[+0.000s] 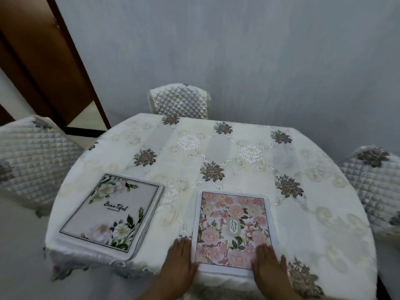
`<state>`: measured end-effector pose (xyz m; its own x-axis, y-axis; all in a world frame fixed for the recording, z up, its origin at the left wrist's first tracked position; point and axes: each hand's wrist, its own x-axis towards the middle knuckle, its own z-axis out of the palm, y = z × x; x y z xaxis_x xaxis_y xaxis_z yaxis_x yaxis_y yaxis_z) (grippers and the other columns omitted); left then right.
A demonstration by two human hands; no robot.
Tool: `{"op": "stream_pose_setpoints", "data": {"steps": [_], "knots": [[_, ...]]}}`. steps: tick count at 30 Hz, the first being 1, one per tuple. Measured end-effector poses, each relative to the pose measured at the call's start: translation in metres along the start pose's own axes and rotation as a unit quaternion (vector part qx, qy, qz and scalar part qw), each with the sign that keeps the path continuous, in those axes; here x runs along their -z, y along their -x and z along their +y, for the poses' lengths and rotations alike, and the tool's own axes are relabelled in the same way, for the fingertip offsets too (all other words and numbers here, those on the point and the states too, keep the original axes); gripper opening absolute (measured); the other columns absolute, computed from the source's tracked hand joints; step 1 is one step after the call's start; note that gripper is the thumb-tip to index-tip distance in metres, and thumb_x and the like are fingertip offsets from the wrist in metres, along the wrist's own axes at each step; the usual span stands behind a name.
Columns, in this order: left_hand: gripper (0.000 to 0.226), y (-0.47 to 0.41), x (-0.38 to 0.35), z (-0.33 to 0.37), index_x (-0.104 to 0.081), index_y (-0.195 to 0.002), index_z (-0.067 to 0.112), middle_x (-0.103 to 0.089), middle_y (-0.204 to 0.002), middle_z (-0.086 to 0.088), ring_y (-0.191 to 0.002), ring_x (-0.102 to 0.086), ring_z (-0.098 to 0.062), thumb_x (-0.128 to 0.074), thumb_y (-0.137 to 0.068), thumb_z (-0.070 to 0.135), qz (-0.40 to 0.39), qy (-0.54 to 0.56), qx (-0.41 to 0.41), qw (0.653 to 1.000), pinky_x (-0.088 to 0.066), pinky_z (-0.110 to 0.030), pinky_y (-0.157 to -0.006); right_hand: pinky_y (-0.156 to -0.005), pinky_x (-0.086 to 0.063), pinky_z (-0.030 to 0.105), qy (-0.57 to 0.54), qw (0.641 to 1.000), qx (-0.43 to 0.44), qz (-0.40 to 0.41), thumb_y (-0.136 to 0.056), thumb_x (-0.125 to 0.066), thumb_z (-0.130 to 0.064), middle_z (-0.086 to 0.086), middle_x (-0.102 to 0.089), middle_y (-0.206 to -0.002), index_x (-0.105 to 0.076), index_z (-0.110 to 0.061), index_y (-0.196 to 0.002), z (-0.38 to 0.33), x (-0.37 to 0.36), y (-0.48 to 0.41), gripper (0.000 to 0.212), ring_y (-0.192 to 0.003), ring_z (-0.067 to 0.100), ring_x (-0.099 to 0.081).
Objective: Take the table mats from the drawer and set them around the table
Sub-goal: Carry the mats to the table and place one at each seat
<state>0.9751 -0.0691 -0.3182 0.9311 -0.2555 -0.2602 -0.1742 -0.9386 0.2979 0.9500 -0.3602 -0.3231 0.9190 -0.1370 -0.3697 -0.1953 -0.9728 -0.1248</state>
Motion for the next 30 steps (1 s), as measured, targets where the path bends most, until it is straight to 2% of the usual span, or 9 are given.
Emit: {"op": "stream_pose_setpoints", "data": {"steps": [1,3,5,8,10,12,16,27,30], "knots": [[0.080,0.010,0.013,-0.008,-0.010,-0.152,0.006,-0.005,-0.161,-0.012,-0.148,-0.007,-0.032,-0.014,-0.093,0.060,-0.018,0.006,0.011,1.000,0.004,-0.035,-0.117,-0.117,-0.016,0.047,-0.003,1.000,0.005,-0.006,-0.095,-0.004,-0.050,0.007,-0.019,-0.161,-0.019,-0.013,-0.152,-0.018,0.008,0.007,0.070,-0.148,0.022,-0.016],[0.074,0.031,0.035,-0.026,-0.002,-0.152,0.010,0.001,-0.162,-0.011,-0.148,0.005,-0.030,-0.022,-0.095,0.052,-0.037,0.011,0.018,0.999,0.006,-0.037,-0.117,-0.112,-0.032,0.043,-0.012,1.000,0.015,0.017,-0.088,-0.002,-0.053,0.006,-0.035,-0.154,-0.029,-0.015,-0.147,-0.056,0.018,0.019,0.076,-0.141,0.023,-0.034],[0.072,0.060,0.060,-0.063,-0.007,-0.152,0.009,-0.006,-0.162,-0.011,-0.148,0.000,-0.029,-0.030,-0.094,0.047,-0.015,0.015,0.011,1.000,0.004,-0.037,-0.118,-0.108,-0.039,0.039,-0.019,0.999,0.033,0.024,-0.096,-0.020,-0.048,0.008,-0.044,-0.148,-0.037,-0.013,-0.144,-0.108,0.024,0.033,0.061,-0.136,0.024,-0.041],[0.061,0.102,0.100,-0.136,-0.026,-0.144,0.008,-0.031,-0.151,-0.013,-0.137,-0.026,-0.030,-0.043,-0.090,0.031,0.036,0.030,0.014,0.999,-0.021,-0.037,-0.114,-0.092,-0.049,0.036,-0.054,0.996,0.068,0.038,-0.099,-0.036,-0.040,0.009,-0.060,-0.126,-0.051,-0.015,-0.127,-0.188,0.029,0.058,0.041,-0.112,0.025,-0.057],[0.059,0.124,0.127,-0.190,-0.034,-0.140,0.010,-0.042,-0.142,-0.013,-0.130,-0.037,-0.030,-0.049,-0.087,0.029,0.061,0.040,0.033,0.997,-0.030,-0.037,-0.111,-0.089,-0.049,0.035,-0.061,0.993,0.087,0.045,-0.098,-0.039,-0.039,0.010,-0.063,-0.121,-0.053,-0.015,-0.124,-0.238,0.029,0.075,0.039,-0.106,0.025,-0.059],[0.057,0.139,0.150,-0.236,-0.042,-0.135,0.012,-0.052,-0.132,-0.012,-0.121,-0.046,-0.028,-0.053,-0.083,0.031,0.084,0.032,0.053,0.995,-0.040,-0.037,-0.103,-0.094,-0.045,0.037,-0.050,0.993,0.101,0.044,-0.100,-0.037,-0.037,0.012,-0.060,-0.125,-0.051,-0.011,-0.130,-0.278,0.028,0.088,0.042,-0.114,0.028,-0.056],[0.042,0.154,0.181,-0.302,-0.053,-0.119,0.012,-0.060,-0.116,-0.013,-0.106,-0.054,-0.032,-0.057,-0.081,0.029,0.107,0.010,0.086,0.991,-0.046,-0.039,-0.088,-0.088,-0.046,0.037,-0.031,0.992,0.121,0.028,-0.099,-0.039,-0.035,0.012,-0.060,-0.116,-0.054,-0.010,-0.122,-0.342,0.032,0.099,0.037,-0.107,0.028,-0.057],[0.030,0.072,0.178,-0.362,-0.052,-0.111,0.013,-0.060,-0.108,-0.011,-0.099,-0.056,-0.030,-0.052,-0.087,0.030,0.066,-0.013,0.137,0.988,-0.045,-0.037,-0.081,-0.087,-0.045,0.035,-0.088,0.994,0.069,-0.002,-0.098,-0.042,-0.033,0.011,-0.060,-0.115,-0.052,-0.010,-0.120,-0.400,0.003,0.027,0.033,-0.107,0.026,-0.057],[0.028,0.037,0.168,-0.376,-0.052,-0.105,0.008,-0.060,-0.107,-0.016,-0.098,-0.056,-0.034,-0.054,-0.082,0.024,0.048,0.009,0.159,0.986,-0.045,-0.039,-0.081,-0.081,-0.046,0.034,-0.134,0.991,0.016,-0.011,-0.098,-0.043,-0.033,0.008,-0.058,-0.102,-0.050,-0.014,-0.104,-0.403,-0.009,-0.009,0.021,-0.092,0.023,-0.057]]}}
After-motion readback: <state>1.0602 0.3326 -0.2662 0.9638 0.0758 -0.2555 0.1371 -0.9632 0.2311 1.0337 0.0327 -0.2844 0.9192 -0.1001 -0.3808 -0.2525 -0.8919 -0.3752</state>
